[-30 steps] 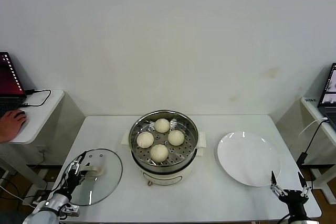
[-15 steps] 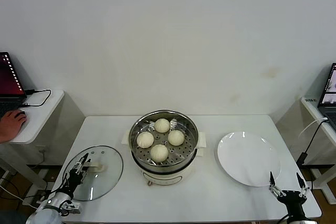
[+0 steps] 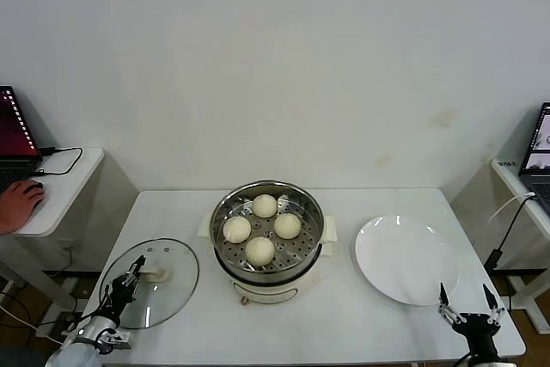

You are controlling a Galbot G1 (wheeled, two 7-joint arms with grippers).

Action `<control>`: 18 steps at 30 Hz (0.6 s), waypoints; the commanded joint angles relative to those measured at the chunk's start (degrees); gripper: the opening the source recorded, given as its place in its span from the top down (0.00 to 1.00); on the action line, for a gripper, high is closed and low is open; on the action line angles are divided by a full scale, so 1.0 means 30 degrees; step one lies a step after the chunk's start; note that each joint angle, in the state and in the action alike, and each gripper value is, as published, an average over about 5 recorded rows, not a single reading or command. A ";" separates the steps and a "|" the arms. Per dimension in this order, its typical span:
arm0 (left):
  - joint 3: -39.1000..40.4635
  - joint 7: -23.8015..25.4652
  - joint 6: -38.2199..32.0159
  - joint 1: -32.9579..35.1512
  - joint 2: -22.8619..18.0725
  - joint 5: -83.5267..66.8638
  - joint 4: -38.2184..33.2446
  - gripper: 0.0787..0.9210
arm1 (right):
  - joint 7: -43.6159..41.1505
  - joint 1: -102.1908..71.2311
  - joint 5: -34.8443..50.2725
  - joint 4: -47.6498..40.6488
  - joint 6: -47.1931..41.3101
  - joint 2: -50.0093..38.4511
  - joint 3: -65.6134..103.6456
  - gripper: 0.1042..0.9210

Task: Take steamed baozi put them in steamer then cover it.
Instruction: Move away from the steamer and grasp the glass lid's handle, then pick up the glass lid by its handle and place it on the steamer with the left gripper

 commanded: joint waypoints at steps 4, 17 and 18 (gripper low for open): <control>-0.0615 -0.1012 0.0304 0.1540 -0.0090 -0.0760 -0.2453 0.91 | -0.0009 -0.0132 -0.0200 0.0234 0.0078 0.0023 -0.0207 0.12; -0.2258 0.1041 0.5388 0.6526 0.0695 -0.3231 -1.1531 0.91 | 0.0005 -0.0612 -0.0834 0.0836 0.0366 0.0067 -0.1030 0.12; -0.2424 0.1316 0.5869 0.6810 0.0793 -0.3364 -1.2201 0.91 | 0.0008 -0.0650 -0.0892 0.0882 0.0386 0.0063 -0.1114 0.12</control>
